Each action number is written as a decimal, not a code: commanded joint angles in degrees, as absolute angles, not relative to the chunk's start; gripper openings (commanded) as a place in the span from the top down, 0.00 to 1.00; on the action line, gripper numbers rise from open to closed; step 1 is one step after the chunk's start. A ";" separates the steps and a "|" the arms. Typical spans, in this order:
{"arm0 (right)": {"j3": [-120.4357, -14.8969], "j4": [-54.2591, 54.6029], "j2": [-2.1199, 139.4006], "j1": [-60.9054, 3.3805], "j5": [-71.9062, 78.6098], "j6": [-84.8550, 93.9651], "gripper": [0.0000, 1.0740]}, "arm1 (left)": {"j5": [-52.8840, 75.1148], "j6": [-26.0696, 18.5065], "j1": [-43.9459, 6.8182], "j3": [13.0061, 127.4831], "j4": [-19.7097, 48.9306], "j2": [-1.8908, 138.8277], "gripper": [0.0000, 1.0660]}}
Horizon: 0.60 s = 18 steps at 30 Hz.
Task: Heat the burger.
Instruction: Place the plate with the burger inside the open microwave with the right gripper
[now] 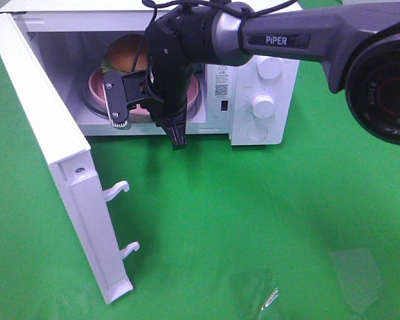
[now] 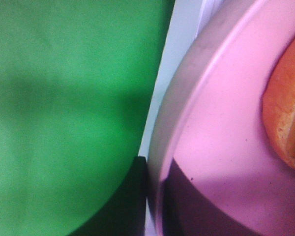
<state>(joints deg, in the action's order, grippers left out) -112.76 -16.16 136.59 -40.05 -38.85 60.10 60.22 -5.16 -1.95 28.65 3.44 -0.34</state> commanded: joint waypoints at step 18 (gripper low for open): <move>-113.62 -15.99 135.62 -40.74 -35.75 57.47 0.81 | 59.36 -5.04 -2.18 28.42 3.55 -1.66 0.08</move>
<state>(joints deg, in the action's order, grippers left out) -113.16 -15.99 136.42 -40.68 -36.78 58.27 60.22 -5.16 -1.95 28.65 3.44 -0.34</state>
